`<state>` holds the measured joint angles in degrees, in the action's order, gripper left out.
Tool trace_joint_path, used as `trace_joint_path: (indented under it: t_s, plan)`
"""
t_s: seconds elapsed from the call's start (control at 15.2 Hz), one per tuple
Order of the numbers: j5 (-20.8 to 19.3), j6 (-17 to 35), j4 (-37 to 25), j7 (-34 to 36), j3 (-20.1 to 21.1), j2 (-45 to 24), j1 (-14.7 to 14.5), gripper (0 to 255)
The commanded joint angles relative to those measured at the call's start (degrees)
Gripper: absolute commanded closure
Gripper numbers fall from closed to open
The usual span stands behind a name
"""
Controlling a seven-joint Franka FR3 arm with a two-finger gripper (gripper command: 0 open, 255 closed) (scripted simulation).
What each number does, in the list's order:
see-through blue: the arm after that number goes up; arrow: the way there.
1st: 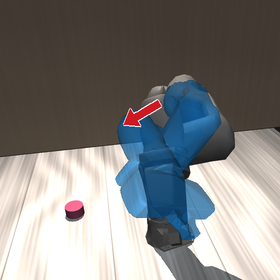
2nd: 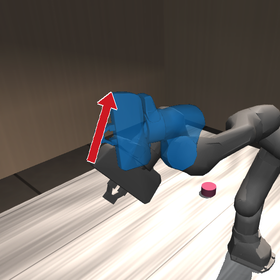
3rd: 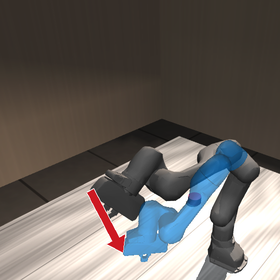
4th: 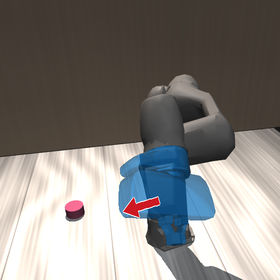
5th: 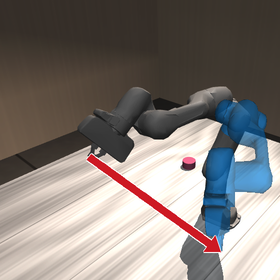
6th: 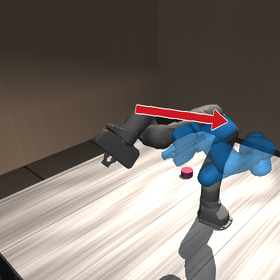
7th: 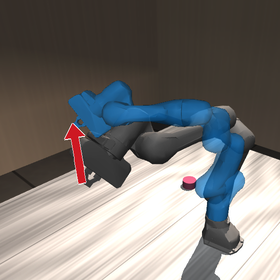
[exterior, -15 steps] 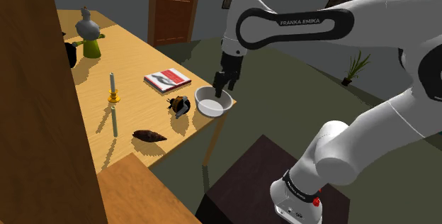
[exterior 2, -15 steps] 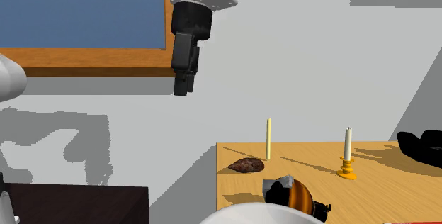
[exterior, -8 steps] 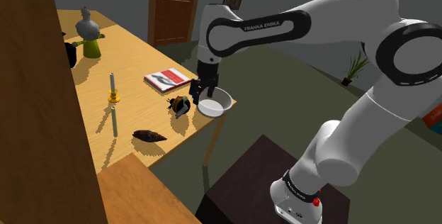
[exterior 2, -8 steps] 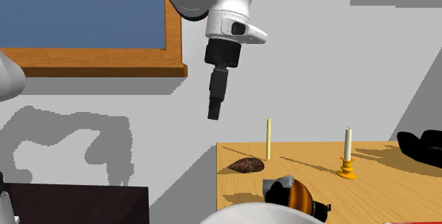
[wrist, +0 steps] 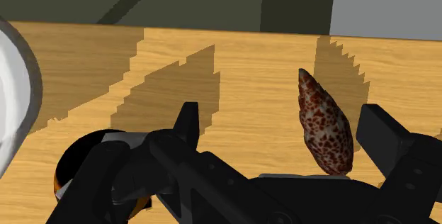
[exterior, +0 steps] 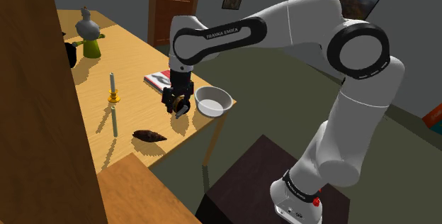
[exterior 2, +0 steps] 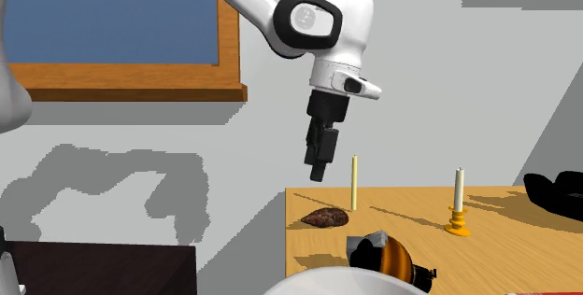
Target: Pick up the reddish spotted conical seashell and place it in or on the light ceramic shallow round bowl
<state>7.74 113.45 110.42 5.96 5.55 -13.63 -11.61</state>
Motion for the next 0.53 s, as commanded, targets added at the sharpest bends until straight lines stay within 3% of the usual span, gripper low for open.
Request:
trace_joint_path:
  t_s: [0.0,0.46]
  plan:
    - [0.4,0.0,-4.1,0.5,0.5,-4.5,-0.6,0]
    - [1.0,-2.4,-21.1,2.4,2.1,-20.3,-3.1,0]
